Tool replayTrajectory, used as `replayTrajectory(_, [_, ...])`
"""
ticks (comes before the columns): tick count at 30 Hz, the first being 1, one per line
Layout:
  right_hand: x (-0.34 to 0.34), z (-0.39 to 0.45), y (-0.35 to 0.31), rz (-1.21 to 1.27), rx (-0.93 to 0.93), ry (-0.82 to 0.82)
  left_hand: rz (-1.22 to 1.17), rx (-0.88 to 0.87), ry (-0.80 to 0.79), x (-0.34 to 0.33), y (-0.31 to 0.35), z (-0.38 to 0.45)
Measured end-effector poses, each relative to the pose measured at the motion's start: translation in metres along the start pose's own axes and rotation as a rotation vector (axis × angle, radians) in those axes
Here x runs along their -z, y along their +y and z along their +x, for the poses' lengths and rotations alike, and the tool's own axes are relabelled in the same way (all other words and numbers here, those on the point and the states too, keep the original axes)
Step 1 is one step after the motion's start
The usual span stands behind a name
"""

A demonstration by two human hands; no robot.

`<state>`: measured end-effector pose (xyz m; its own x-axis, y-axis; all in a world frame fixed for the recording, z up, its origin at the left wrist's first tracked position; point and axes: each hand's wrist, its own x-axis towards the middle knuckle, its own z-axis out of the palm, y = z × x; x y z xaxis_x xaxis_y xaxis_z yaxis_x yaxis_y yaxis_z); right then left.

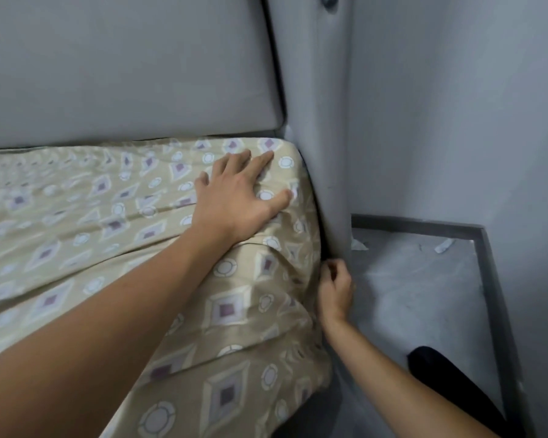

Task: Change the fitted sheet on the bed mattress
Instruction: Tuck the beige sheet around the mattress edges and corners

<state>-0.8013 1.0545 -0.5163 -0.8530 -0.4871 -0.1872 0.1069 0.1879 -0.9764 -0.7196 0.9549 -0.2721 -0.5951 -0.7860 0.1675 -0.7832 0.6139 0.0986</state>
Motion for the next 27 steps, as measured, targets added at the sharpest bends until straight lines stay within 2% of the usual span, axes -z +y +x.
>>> replayTrajectory(5, [0.002,-0.036,-0.103,0.164,0.637,-0.053,-0.043,-0.012,0.004,-0.001,-0.002,0.001])
replayTrajectory(8, [0.004,-0.03,-0.157,0.183,0.89,-0.111,-0.089,-0.008,0.057,-0.002,-0.004,0.0])
replayTrajectory(11, [-0.007,-0.006,-0.178,0.013,0.905,-0.213,-0.186,0.02,0.185,0.002,-0.006,-0.005])
replayTrajectory(14, [-0.009,0.012,-0.179,-0.16,0.901,-0.281,-0.242,0.181,0.339,0.008,-0.016,-0.011])
replayTrajectory(17, [-0.005,0.016,-0.19,-0.263,0.856,-0.336,-0.11,0.248,0.224,0.009,-0.022,-0.025])
replayTrajectory(20, [-0.005,0.019,-0.204,-0.355,0.798,-0.377,-0.027,0.147,0.179,0.012,-0.022,-0.059])
replayTrajectory(24, [-0.007,0.025,-0.22,-0.4,0.696,-0.451,-0.057,0.102,0.113,0.019,-0.027,-0.102])
replayTrajectory(27, [-0.009,0.028,-0.224,-0.449,0.674,-0.444,-0.024,0.059,0.115,0.017,-0.025,-0.108])
